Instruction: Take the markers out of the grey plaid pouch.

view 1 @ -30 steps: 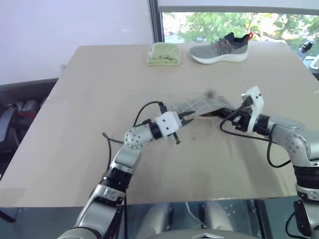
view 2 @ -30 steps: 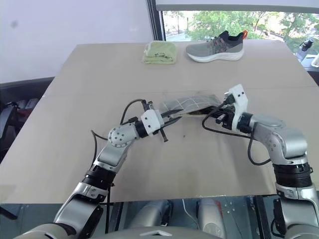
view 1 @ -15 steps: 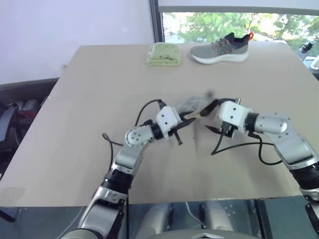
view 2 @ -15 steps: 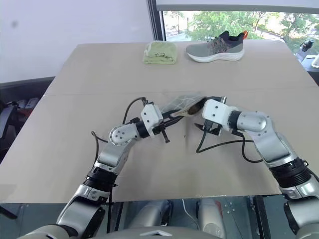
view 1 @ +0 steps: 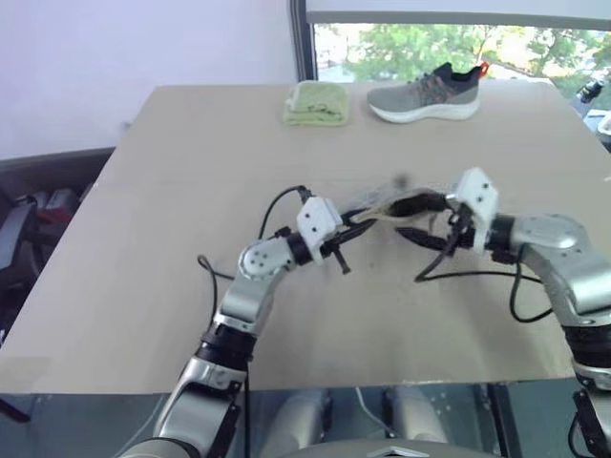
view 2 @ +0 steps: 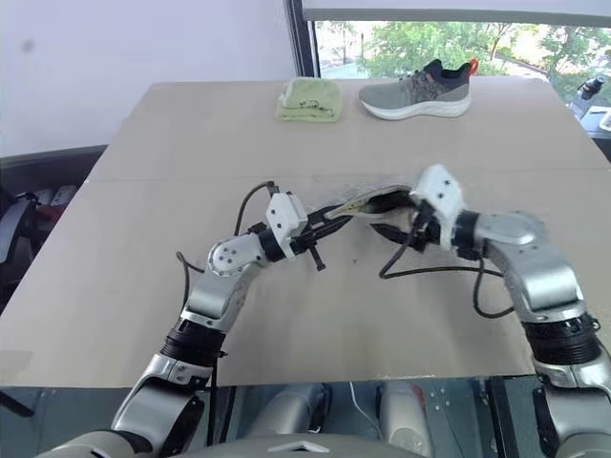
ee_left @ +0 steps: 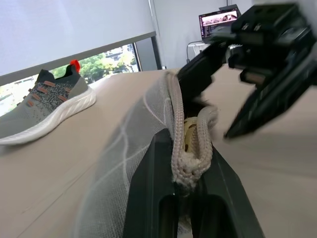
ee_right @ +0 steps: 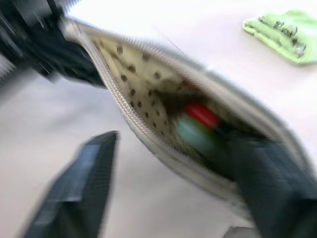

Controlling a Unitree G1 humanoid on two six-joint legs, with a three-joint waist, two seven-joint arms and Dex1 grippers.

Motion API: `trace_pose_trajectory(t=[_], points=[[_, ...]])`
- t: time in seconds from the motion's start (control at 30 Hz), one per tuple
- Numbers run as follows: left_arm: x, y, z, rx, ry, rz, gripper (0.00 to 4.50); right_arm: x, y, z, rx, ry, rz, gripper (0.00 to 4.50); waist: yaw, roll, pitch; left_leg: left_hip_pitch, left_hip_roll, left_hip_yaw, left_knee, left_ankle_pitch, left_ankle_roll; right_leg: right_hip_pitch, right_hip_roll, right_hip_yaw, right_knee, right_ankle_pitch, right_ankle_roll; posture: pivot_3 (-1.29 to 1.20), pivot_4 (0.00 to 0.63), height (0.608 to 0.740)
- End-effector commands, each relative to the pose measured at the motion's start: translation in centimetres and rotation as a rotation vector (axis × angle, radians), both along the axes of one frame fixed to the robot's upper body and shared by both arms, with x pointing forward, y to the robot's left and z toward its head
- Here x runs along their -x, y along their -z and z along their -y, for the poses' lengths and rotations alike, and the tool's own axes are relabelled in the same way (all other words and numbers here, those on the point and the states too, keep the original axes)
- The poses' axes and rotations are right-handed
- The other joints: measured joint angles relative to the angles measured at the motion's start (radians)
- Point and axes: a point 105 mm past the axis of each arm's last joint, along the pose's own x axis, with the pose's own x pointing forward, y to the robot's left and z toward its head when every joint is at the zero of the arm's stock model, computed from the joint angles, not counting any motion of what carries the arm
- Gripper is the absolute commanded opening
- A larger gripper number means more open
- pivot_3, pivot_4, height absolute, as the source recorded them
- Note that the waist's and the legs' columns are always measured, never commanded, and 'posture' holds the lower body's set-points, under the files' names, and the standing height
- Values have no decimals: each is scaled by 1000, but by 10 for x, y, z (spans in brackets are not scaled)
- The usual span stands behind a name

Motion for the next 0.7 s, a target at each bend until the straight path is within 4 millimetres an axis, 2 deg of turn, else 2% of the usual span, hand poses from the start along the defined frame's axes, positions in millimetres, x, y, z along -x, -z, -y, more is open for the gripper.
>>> trace_pose_trajectory(t=[0.03,0.07,0.1,0.13,0.17,0.2,0.23,0.33,0.47,0.6,0.7], points=[[2,-12,3,32,25,38,0,11,-23,3,-175,-28,-70,2119,-3,0,0,0,0,0,0,0,0,0,0,0,0,0,0,0,150,740],[2,-12,5,33,30,38,0,14,-24,1,-235,-40,-116,1654,-4,0,0,0,0,0,0,0,0,0,-1,0,0,0,0,0,150,740],[3,-13,6,34,37,37,0,14,-22,0,-249,-30,-135,1654,-4,0,0,0,0,0,0,0,0,0,-1,0,1,0,0,0,150,740],[3,-13,7,35,43,36,0,12,-18,1,-247,-11,-150,994,-4,0,0,1,1,0,0,0,0,0,-1,0,1,0,0,0,150,740],[4,-13,8,37,52,34,0,10,-17,1,-267,15,-170,833,-4,0,0,1,1,0,0,0,0,0,-1,0,1,0,0,0,150,740],[4,-14,8,40,59,32,0,7,-17,1,-286,41,-188,314,-4,0,0,1,1,0,0,0,0,0,-1,0,1,0,0,0,150,740],[5,-14,9,40,67,30,0,4,-16,0,-285,56,-197,23,-4,0,0,0,1,0,0,0,0,0,-1,0,1,0,0,0,150,740],[6,-16,10,43,86,25,0,-3,-11,-2,-234,111,-198,23,-3,0,0,0,0,0,0,0,0,0,-1,0,1,0,0,0,150,740],[9,-19,14,60,116,10,0,-11,3,-6,-32,153,-79,23,-4,0,0,0,0,0,0,0,0,0,-1,0,1,0,0,0,150,740],[13,-22,18,75,150,-12,0,-16,11,-17,239,103,172,23,-6,0,0,0,0,0,0,0,0,-1,-1,0,1,0,0,0,150,740],[14,-21,20,67,159,-14,0,-19,20,-18,442,45,347,23,-5,0,0,0,0,1,0,0,0,-1,1,0,1,0,0,0,150,740]])
